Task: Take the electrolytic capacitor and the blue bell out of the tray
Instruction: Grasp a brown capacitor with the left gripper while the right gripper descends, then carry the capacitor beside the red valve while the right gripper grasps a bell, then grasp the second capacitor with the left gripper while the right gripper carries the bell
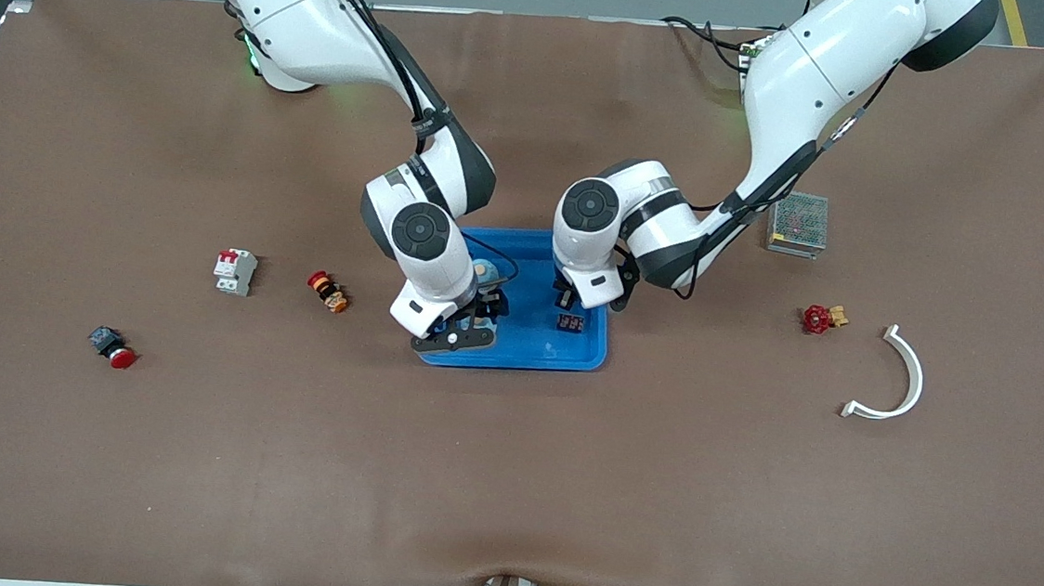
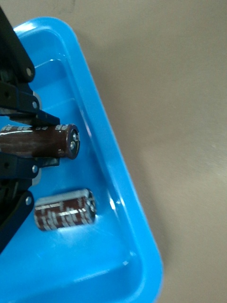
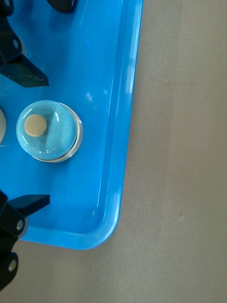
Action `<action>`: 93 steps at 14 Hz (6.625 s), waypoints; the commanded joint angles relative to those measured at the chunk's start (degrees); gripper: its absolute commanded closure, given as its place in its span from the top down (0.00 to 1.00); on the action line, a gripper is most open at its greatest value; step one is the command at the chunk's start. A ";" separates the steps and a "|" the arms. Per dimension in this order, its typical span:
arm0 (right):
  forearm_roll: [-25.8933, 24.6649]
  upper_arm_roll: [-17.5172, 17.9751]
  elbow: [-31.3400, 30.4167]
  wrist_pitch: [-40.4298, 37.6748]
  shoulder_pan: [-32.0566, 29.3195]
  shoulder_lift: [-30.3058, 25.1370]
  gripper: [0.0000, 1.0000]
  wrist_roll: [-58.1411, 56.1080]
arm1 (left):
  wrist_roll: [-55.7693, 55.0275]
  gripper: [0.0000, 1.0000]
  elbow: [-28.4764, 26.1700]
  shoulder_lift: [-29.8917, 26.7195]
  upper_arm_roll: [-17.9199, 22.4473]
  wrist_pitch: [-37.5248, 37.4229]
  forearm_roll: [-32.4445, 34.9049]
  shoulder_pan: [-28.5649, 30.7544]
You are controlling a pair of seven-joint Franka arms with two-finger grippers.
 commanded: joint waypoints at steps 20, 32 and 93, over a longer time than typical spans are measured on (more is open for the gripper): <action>-0.30 -0.64 1.32 3.14 2.28 4.38 1.00 0.62 | 45.29 0.00 -2.33 -6.71 -0.24 -14.65 1.06 25.09; -0.47 -0.64 1.41 3.23 2.72 4.90 0.88 0.53 | 45.99 0.00 -20.35 -14.80 -0.41 -14.65 1.76 30.54; -1.88 -0.90 -11.94 -7.86 -46.58 -11.62 0.43 -90.61 | 2.31 0.00 14.80 7.09 6.62 -2.87 -5.54 -4.87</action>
